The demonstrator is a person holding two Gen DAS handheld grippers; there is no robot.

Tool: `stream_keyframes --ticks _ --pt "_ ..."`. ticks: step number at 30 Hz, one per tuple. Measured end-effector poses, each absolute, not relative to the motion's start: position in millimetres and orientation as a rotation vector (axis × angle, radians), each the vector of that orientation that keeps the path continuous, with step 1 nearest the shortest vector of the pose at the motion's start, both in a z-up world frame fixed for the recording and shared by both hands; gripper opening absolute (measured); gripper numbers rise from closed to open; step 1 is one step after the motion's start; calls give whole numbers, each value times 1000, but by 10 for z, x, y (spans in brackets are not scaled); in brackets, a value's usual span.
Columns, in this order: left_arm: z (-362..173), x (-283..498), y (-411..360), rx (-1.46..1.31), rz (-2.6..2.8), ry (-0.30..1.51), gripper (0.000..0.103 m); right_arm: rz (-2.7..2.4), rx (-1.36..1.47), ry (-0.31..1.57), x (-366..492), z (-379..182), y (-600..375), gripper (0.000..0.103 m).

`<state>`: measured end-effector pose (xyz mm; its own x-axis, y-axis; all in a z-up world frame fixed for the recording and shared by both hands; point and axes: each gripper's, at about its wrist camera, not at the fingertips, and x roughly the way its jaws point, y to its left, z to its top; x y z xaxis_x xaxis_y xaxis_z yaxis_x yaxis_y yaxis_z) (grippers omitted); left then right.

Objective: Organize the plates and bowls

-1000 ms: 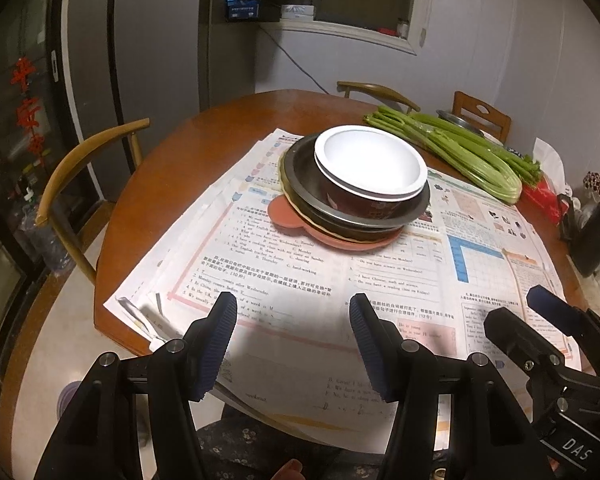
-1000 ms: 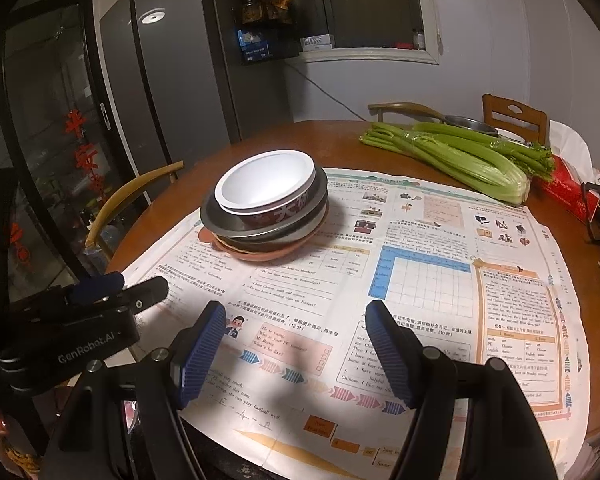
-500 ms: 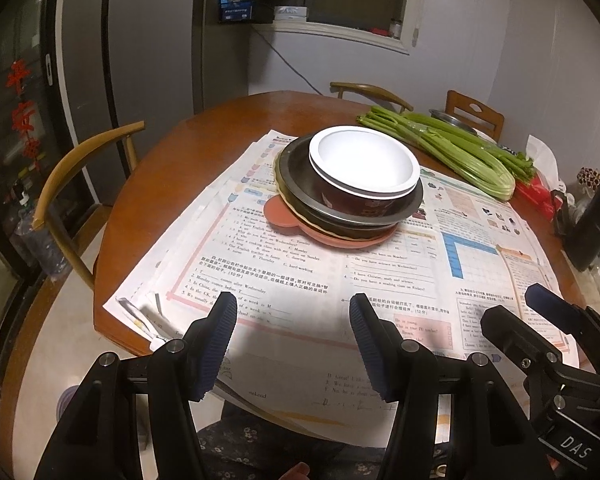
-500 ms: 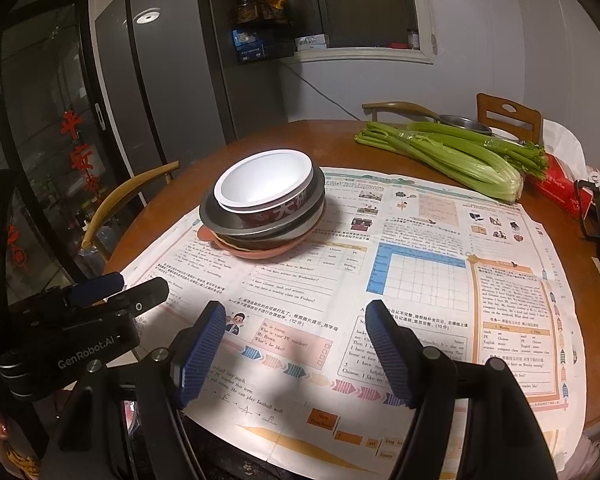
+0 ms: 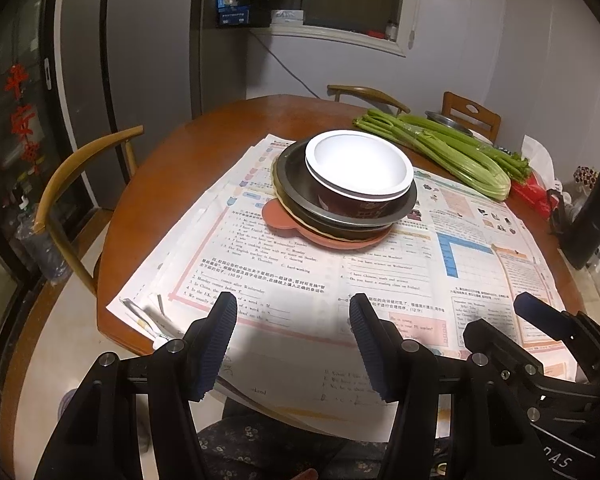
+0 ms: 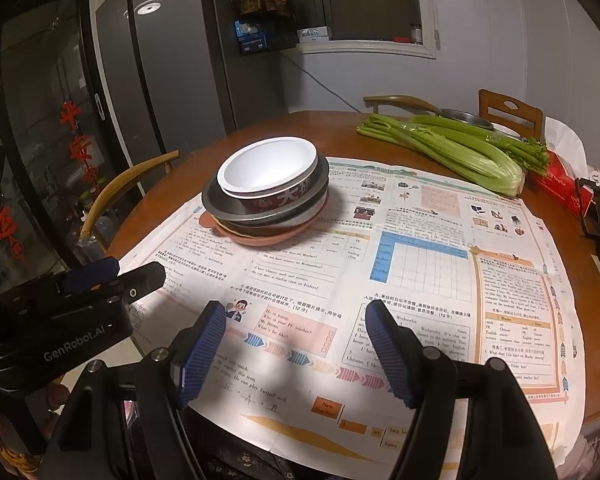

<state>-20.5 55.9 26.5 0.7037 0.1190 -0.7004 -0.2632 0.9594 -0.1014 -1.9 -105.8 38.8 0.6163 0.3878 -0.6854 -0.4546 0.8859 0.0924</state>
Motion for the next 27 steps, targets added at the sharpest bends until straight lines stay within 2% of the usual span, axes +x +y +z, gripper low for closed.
stream_keyframes --ticks 27 --pt "271 -226 584 -205 217 759 60 483 -91 762 -50 408 -1082 72"
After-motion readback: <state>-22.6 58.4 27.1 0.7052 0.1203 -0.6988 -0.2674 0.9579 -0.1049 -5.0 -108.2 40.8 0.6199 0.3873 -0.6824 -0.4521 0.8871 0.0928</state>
